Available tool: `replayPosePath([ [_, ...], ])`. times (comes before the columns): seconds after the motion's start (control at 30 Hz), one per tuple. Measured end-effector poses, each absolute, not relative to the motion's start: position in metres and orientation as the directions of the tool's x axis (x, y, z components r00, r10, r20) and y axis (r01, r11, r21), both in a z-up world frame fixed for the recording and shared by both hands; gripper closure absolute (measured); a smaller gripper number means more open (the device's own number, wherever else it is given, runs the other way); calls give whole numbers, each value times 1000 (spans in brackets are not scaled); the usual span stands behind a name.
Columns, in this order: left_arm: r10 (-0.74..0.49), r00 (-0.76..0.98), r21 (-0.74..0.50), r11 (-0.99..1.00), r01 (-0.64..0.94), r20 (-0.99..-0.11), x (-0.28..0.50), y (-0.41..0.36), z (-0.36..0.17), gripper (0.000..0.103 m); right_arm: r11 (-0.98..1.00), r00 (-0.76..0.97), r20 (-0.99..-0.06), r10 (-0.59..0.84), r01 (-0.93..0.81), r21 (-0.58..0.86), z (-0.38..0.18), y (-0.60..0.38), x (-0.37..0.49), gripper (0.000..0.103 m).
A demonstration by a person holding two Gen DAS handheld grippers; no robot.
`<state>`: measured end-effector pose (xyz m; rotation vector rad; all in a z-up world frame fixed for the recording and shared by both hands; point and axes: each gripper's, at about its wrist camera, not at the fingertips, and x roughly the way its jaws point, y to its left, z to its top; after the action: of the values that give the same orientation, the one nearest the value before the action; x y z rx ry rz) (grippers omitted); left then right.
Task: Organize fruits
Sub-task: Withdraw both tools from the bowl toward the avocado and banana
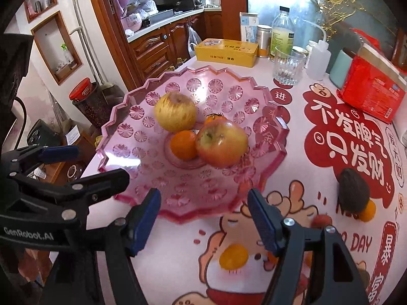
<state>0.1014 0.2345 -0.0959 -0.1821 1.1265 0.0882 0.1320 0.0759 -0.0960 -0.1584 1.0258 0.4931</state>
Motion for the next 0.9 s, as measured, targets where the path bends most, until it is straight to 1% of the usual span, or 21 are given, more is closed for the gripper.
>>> replayPosePath([
  [0.17,11,419,-64,984,-165,-908,81,225,-91,1,881,432,-842,323,-462,101,-88,66,110,32],
  [0.33,-26,409,-95,984,-148,-912,64,210,-86,2,881,451,-835,316,-467,81,-79,49,91,32],
  [0.43,-72,413,-135,983,-126,-908,58,196,-80,2,886,476,-828,297,-460,53,-70,33,81,32],
  [0.6,-76,435,-123,989,-82,-897,58,160,-64,2,903,511,-819,261,-428,20,-50,-6,70,32],
  [0.9,-102,512,-82,995,62,-853,81,79,-19,2,909,618,-773,142,-391,-145,-2,-87,68,32],
])
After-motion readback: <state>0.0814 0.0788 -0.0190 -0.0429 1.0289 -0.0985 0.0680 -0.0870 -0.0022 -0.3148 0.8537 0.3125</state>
